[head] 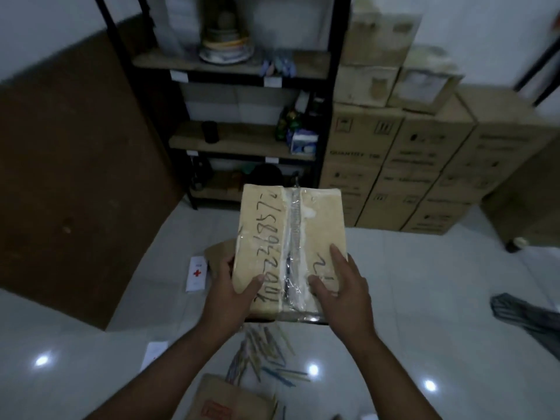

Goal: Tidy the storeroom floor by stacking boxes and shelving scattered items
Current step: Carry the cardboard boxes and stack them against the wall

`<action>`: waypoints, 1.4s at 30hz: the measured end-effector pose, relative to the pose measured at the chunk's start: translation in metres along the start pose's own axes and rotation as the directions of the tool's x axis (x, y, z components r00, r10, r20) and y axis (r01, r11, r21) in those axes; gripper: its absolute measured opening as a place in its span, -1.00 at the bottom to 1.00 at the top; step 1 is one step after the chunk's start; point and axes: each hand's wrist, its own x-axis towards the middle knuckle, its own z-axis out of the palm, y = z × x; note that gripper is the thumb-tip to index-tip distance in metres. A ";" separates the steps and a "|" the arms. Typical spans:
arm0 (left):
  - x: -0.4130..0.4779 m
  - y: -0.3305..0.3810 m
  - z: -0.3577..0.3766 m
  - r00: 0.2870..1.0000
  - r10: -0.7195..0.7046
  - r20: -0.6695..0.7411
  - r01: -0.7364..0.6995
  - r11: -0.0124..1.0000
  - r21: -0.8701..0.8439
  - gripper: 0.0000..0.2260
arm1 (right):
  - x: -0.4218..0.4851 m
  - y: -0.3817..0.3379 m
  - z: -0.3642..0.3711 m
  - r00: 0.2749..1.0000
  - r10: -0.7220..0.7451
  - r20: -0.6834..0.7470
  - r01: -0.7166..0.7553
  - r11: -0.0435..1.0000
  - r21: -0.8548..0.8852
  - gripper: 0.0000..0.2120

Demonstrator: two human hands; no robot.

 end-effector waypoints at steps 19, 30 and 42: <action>0.074 0.207 0.219 0.927 0.327 0.185 -0.342 0.938 0.055 -0.41 | 0.145 0.011 -0.259 0.967 -0.068 -0.247 0.084 0.995 0.057 -0.29; 0.237 0.264 0.334 0.899 0.373 0.229 -0.382 0.924 -0.007 -0.39 | 0.329 0.033 -0.315 0.948 -0.055 -0.313 0.042 0.998 -0.048 -0.31; 0.433 0.393 0.414 0.722 0.412 0.556 -0.497 0.868 0.003 0.17 | 0.556 0.012 -0.382 0.908 -0.033 -0.417 0.033 0.999 -0.007 -0.37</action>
